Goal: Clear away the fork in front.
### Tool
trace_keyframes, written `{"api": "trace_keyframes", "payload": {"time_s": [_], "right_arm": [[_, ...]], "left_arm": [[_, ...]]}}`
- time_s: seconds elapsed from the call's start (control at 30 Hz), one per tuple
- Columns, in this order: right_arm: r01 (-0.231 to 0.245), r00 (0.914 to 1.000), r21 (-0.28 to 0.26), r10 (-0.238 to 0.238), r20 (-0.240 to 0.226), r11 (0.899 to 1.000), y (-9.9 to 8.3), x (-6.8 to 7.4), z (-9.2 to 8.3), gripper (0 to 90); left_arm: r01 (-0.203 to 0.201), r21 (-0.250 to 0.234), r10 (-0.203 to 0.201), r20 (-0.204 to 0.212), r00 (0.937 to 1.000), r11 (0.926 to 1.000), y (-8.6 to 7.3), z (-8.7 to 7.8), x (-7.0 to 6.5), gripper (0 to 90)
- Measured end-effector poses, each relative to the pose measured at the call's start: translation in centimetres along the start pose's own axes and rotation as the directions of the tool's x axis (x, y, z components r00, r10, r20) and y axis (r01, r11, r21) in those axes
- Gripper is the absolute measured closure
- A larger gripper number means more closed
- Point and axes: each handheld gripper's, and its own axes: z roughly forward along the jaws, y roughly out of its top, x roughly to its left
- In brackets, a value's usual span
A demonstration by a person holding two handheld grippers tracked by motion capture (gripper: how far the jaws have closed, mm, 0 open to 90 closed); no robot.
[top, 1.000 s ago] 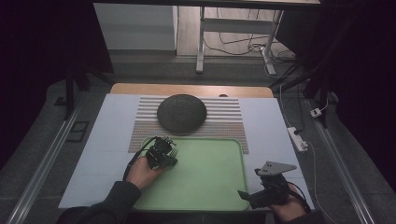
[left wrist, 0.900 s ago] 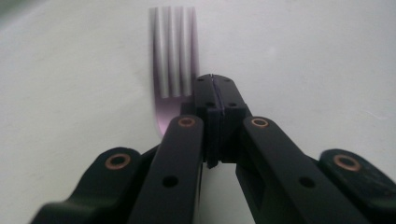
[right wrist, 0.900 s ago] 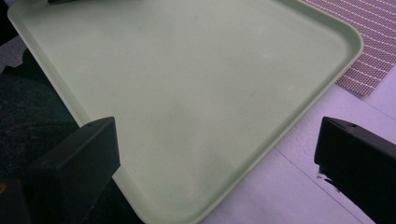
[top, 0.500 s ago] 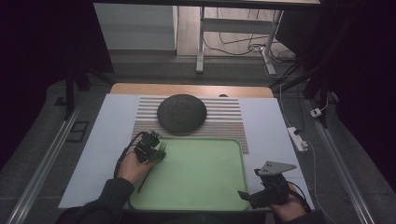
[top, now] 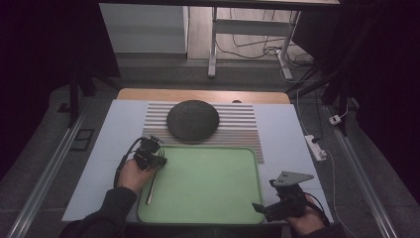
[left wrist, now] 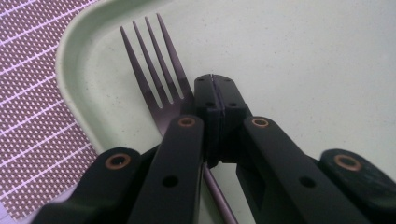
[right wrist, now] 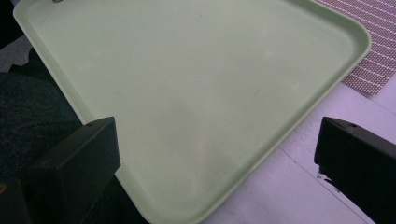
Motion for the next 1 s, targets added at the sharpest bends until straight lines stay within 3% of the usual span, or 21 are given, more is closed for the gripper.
{"api": "trace_keyframes", "payload": {"time_s": [0.23, 0.47, 0.63, 0.73, 0.83, 1.0], "right_arm": [[-0.006, 1.0000, -0.003, 0.006, -0.004, 1.000, 0.0, -0.1, 0.0, 0.0], [-0.009, 0.9999, -0.003, 0.009, -0.005, 1.000, 0.0, -0.1, 0.0, 0.0], [-0.010, 0.9999, -0.003, 0.010, -0.005, 1.000, 0.0, -0.1, 0.0, 0.0], [-0.009, 0.9999, -0.004, 0.009, -0.006, 1.000, 0.0, -0.1, 0.0, 0.0], [-0.010, 0.9999, -0.005, 0.010, -0.006, 1.000, 0.0, -0.1, 0.0, 0.0], [-0.013, 0.9999, -0.004, 0.013, -0.007, 1.000, 0.0, -0.1, 0.0, 0.0]], "left_arm": [[-0.010, 0.001, 0.010, 0.008, 0.9999, 1.0000, 0.0, -0.2, -0.5, 79.5], [-0.034, -0.049, 0.035, 0.030, 0.9989, 0.9982, 0.0, -1.2, -1.0, 67.6], [-0.068, -0.104, 0.074, 0.051, 0.9960, 0.9922, -0.2, -1.9, -1.3, 47.4], [-0.090, -0.149, 0.101, 0.067, 0.9927, 0.9847, -0.4, -2.4, -1.4, 34.1], [-0.082, -0.162, 0.094, 0.069, 0.9932, 0.9834, -0.7, -2.8, -1.6, 26.1], [-0.107, -0.187, 0.127, 0.096, 0.9873, 0.9765, -1.4, -3.8, -1.8, 14.8]]}}
